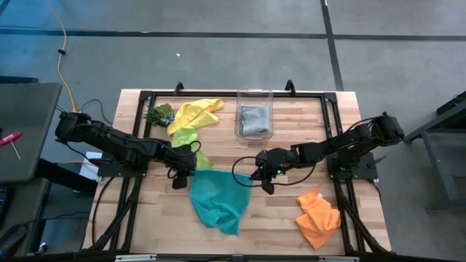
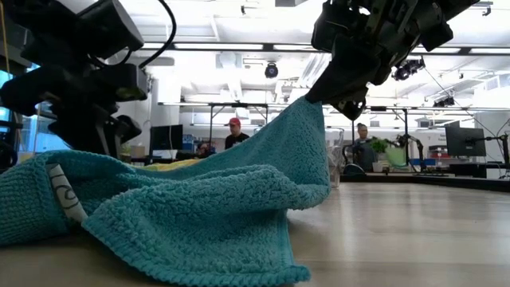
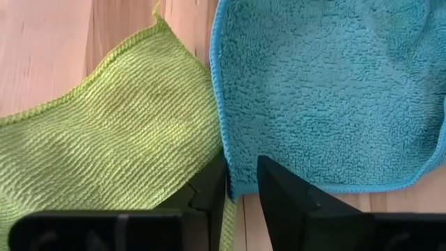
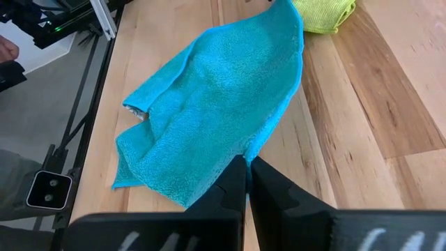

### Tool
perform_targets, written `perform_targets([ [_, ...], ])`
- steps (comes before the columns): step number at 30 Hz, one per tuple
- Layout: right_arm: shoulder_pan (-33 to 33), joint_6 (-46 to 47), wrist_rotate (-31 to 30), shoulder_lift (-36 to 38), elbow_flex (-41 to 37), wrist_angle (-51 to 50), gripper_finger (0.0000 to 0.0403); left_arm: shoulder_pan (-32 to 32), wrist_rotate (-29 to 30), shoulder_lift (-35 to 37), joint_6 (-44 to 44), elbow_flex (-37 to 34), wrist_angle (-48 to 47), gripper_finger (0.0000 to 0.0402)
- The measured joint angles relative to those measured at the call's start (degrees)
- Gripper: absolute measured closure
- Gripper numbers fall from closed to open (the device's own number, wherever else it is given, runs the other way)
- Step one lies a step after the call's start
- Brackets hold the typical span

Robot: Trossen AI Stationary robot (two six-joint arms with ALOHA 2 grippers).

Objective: Fold microfiber towels
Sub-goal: Fold the blue microfiber cloth

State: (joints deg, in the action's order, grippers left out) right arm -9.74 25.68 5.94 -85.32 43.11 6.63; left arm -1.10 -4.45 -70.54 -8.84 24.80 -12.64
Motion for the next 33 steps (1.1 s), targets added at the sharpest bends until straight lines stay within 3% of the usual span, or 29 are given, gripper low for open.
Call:
perform_targets([
  [12, 0.00, 0.34, 0.06, 0.00, 0.00, 0.06, 0.0403, 0.00, -0.16, 0.14, -0.19, 0.00, -0.20, 0.0391],
  [16, 0.00, 1.49, 0.83, 1.22, 0.00, 0.98, 0.0403, 0.00, -2.58, 1.20, -1.56, 1.64, -2.02, 0.0397],
  [20, 0.00, 0.95, 0.83, 5.52, 0.00, 0.47, 0.0403, 0.00, -3.00, 3.86, -0.15, 7.49, -7.31, 0.0400],
  [33, 0.00, -2.47, -9.92, 23.75, 1.50, -8.92, 0.0403, 0.00, 11.55, 10.30, 6.68, 35.61, -28.32, 0.0401],
])
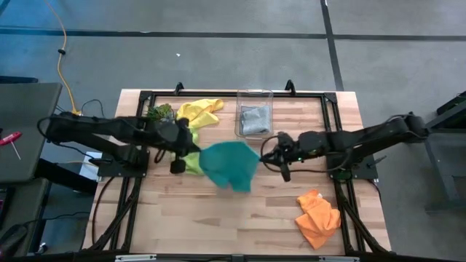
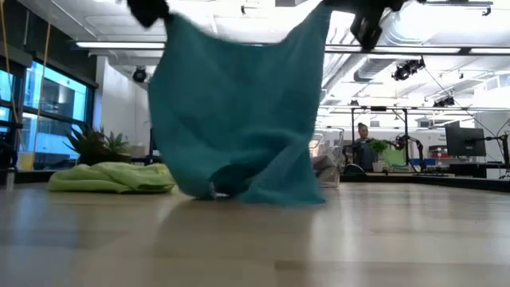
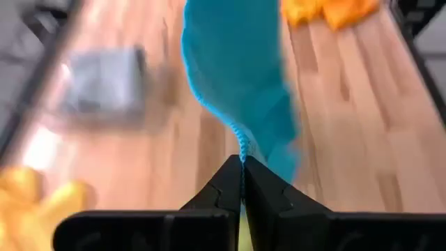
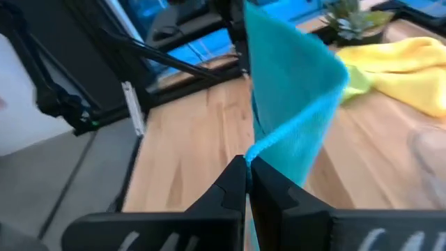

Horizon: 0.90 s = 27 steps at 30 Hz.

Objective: Fold microfiber towels
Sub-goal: Fold the blue microfiber cloth

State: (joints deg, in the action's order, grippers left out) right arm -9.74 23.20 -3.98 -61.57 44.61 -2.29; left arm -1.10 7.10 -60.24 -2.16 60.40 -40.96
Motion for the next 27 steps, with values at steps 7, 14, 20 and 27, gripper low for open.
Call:
perform_targets([
  [7, -0.02, -4.03, -2.42, -0.78, 14.09, -21.17, 0.0403, 0.05, 1.67, 0.04, 1.90, 9.39, -3.64, 0.0401],
  [14, -0.35, -5.42, -1.87, -2.63, 23.48, -35.08, 0.0403, 5.22, 1.43, -0.29, -2.77, 9.93, -7.34, 0.0401],
  [20, -1.38, -3.56, -1.43, -2.66, 23.94, -40.40, 0.0403, 11.52, 6.30, -3.41, -6.07, 9.75, -8.05, 0.0402],
  [27, -7.01, 2.22, -0.78, -3.36, 22.81, -42.80, 0.0403, 16.86, 6.57, -9.61, -9.18, 9.66, -8.13, 0.0401],
])
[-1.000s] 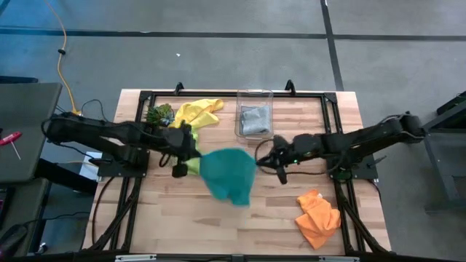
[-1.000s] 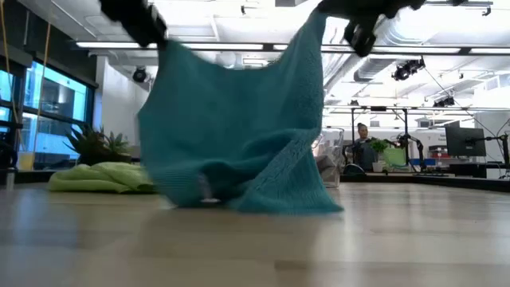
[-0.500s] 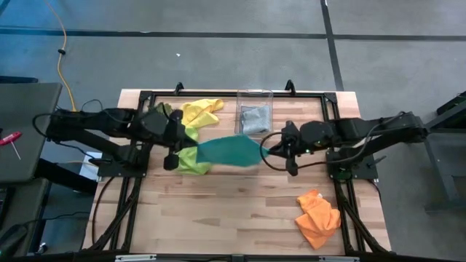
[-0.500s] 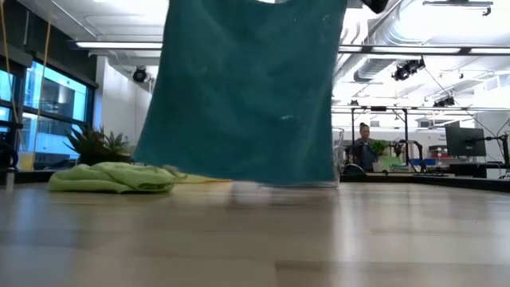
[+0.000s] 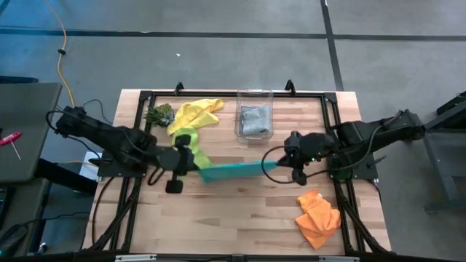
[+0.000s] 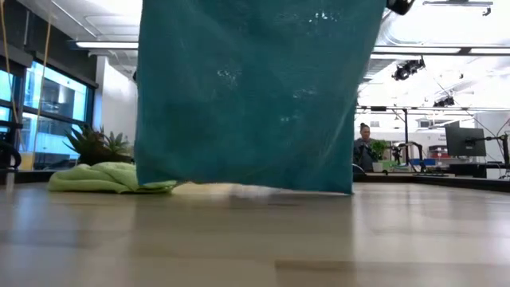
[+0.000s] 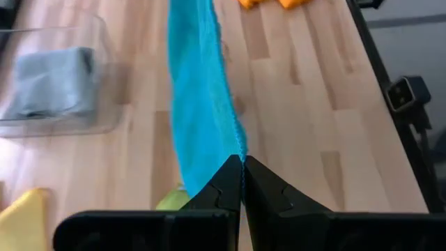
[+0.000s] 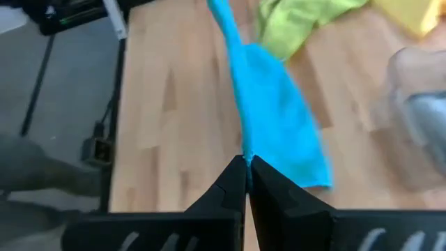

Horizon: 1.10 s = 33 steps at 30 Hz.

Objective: Fold microfiber towels
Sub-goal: Fold the blue microfiber cloth

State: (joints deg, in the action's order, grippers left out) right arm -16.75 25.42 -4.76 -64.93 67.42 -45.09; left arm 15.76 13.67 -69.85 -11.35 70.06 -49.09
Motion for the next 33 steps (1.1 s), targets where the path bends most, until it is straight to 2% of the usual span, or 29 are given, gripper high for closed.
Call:
perform_targets([
  [8, -10.27, 11.04, -0.80, -4.41, -0.04, 0.49, 0.0403, 5.09, -1.64, -8.85, -5.00, 0.00, 3.67, 0.0401],
  [18, -21.33, 22.57, 0.36, -20.28, -0.10, 4.09, 0.0403, 11.36, -7.26, -21.70, -11.01, 0.05, 12.91, 0.0401],
  [26, -24.64, 27.69, 6.60, -29.95, -0.11, 13.48, 0.0403, 12.93, -14.08, -29.00, -14.44, -0.03, 18.63, 0.0401],
  [33, -26.27, 28.04, 9.69, -30.52, -0.11, 14.73, 0.0403, 11.93, -15.10, -28.52, -14.10, 0.00, 16.82, 0.0401],
])
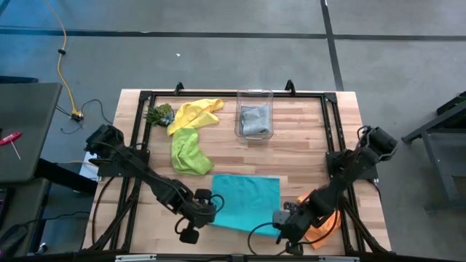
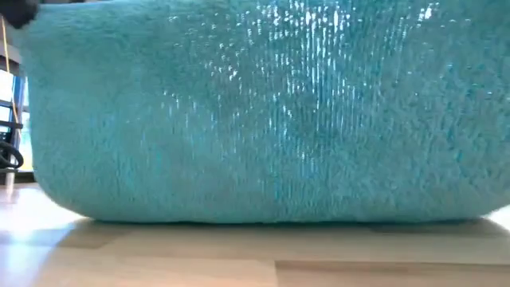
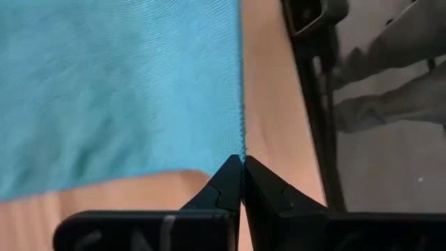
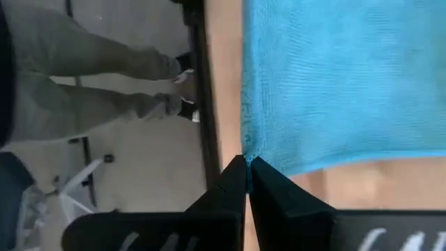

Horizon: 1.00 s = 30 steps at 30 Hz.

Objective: Fold microfiber towels
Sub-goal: Fold the blue microfiber cloth

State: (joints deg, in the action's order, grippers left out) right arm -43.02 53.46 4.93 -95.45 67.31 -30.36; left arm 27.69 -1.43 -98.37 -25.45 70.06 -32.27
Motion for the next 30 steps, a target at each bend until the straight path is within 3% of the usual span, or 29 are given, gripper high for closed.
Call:
perform_targets([
  [14, 8.98, -4.18, -6.81, 3.99, -0.01, -13.94, 0.0403, -11.92, 1.83, 0.92, 7.81, 0.04, -3.94, 0.0401],
  [30, 17.59, -4.44, -7.96, 3.99, -10.38, -7.90, 0.0403, -17.16, 8.15, 0.34, 10.17, 0.00, -4.79, 0.0401],
])
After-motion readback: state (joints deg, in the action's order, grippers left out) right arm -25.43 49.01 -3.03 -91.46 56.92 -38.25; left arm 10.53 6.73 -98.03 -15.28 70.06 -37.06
